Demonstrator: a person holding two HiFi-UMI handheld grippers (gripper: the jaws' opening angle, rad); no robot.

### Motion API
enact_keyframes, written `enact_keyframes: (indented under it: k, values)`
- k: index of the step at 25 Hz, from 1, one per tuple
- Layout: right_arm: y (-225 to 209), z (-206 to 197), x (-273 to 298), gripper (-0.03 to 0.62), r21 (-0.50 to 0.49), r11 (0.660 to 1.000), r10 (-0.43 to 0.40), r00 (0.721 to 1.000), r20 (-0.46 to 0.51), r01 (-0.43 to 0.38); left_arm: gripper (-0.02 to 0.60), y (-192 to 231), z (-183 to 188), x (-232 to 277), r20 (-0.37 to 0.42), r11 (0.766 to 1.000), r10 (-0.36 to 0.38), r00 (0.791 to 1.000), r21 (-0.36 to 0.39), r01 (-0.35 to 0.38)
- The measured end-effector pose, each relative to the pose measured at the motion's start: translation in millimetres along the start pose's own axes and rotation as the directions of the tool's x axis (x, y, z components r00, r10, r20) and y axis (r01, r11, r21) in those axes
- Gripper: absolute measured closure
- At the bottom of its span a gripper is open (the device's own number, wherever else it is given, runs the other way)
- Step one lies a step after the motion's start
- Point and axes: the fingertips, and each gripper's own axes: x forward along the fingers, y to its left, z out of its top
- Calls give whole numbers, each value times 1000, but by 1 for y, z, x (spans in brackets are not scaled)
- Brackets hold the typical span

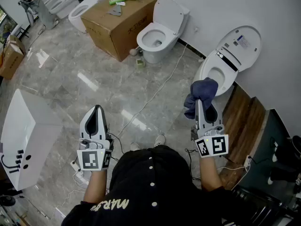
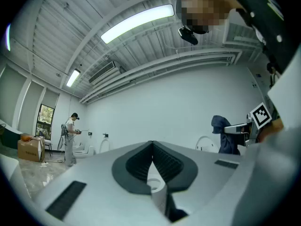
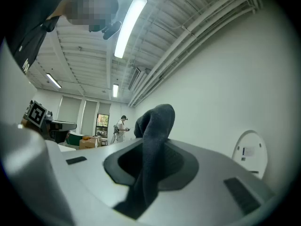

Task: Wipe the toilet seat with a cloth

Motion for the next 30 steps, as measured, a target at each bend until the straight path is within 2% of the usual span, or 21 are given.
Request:
enact_keyframes:
  k: [10,15,25,30]
  values:
    - [-6,-1,-5,523,7,1000,6,1000,0,-6,571,-12,4,1,2,1000,-11,1000,17,11]
    - [-7,-1,-6,525,-11,999,37,999,2,-37,571,-21,6,5,2,1000,-12,1000,27,12]
    - [-54,-2,-11,522,53,998,21,999,38,-23,571,-57,5,16,-10,999,17,1000,34,-17]
    - [-70,-7,-16,522,53,998,36,999,38,-38,571,-78,-1,14,-15,999,39,999,-1,-39]
